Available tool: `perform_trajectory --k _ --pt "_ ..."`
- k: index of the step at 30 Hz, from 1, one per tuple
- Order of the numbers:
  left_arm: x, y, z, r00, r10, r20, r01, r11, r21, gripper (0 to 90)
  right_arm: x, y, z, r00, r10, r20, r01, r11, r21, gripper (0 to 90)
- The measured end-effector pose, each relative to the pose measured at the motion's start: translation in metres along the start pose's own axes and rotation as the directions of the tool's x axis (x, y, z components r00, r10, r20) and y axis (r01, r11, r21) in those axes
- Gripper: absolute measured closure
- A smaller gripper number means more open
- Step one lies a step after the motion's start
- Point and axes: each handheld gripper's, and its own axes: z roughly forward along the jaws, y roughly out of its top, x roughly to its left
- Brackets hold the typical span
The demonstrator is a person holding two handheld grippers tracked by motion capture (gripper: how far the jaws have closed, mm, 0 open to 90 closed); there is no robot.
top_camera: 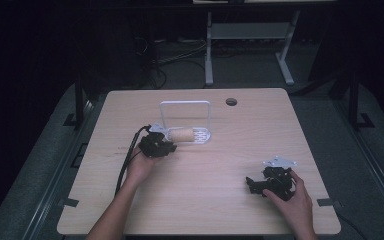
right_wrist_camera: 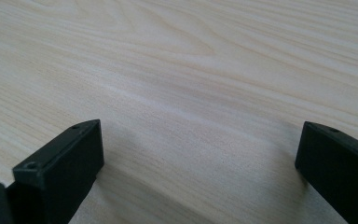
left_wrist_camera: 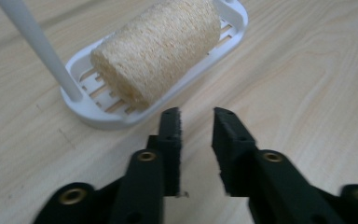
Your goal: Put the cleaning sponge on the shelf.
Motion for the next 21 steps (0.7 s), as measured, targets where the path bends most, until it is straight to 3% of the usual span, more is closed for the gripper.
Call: perform_trajectory --k 1,4,11,15,21 --pt "-0.001 -0.003 -0.005 1.0000 0.001 -0.009 -0.001 1.0000 -0.009 60.2 0.000 0.000 0.000 1.0000 0.000 0.000 0.000 1.000 0.000 0.6" --pt "-0.001 -0.005 -0.010 0.9999 -0.002 -0.014 0.002 0.9999 -0.012 48.8 0.000 0.000 0.000 1.0000 0.000 0.000 0.000 1.000 0.001 0.6" --pt "-0.002 -0.018 -0.024 0.9997 -0.005 -0.025 0.004 0.9998 -0.019 26.9 0.000 0.000 0.000 1.0000 -0.002 0.000 0.002 1.000 0.001 0.6" --pt "-0.004 -0.025 -0.030 0.9993 0.011 -0.035 -0.011 0.9998 -0.016 17.4 0.000 0.000 0.000 1.0000 -0.002 0.000 0.002 1.000 0.001 0.6" --pt "-0.007 -0.034 -0.040 0.9989 0.024 -0.040 -0.025 0.9992 -0.032 14.3 0.000 0.000 0.000 1.0000 -0.002 0.001 0.002 1.000 0.001 0.6"
